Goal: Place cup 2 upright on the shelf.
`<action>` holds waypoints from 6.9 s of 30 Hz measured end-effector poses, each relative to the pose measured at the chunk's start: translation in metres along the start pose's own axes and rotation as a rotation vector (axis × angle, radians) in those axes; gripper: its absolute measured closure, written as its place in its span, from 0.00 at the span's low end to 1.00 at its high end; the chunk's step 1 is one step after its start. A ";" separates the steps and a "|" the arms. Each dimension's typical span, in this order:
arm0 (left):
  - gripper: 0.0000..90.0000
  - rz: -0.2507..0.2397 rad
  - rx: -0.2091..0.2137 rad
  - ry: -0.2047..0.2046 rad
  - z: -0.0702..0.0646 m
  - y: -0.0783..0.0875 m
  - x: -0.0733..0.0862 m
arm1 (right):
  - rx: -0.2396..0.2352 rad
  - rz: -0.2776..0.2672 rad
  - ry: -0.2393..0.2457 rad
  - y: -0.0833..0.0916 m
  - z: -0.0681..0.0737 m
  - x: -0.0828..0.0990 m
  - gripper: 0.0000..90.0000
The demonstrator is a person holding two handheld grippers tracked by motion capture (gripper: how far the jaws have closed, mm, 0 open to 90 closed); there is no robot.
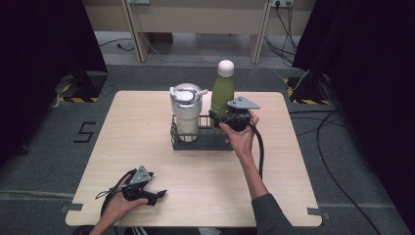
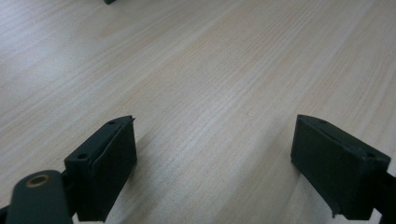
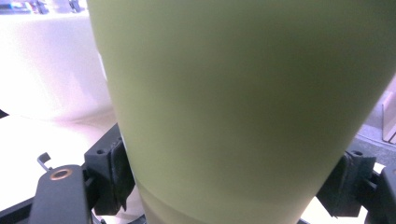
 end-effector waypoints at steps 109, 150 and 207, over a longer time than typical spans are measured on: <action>0.15 0.002 0.001 0.000 0.000 0.000 0.000 | -0.003 -0.007 0.001 0.028 -0.004 0.039 0.17; 0.15 0.002 0.001 0.000 0.000 0.000 0.000 | -0.005 -0.011 0.025 0.099 -0.007 0.077 0.17; 0.15 0.001 0.001 0.000 0.000 0.000 0.000 | -0.008 0.141 0.005 0.144 -0.015 0.154 0.17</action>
Point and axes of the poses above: each handheld gripper's, and its own axes: y roughly backward along the jaws, x roughly out of its underside, z roughly to its left, the point moved 6 cm from there along -y, roughly forward along the jaws, and after that the axes turned 10 degrees about -y, right-handed, at the moved point
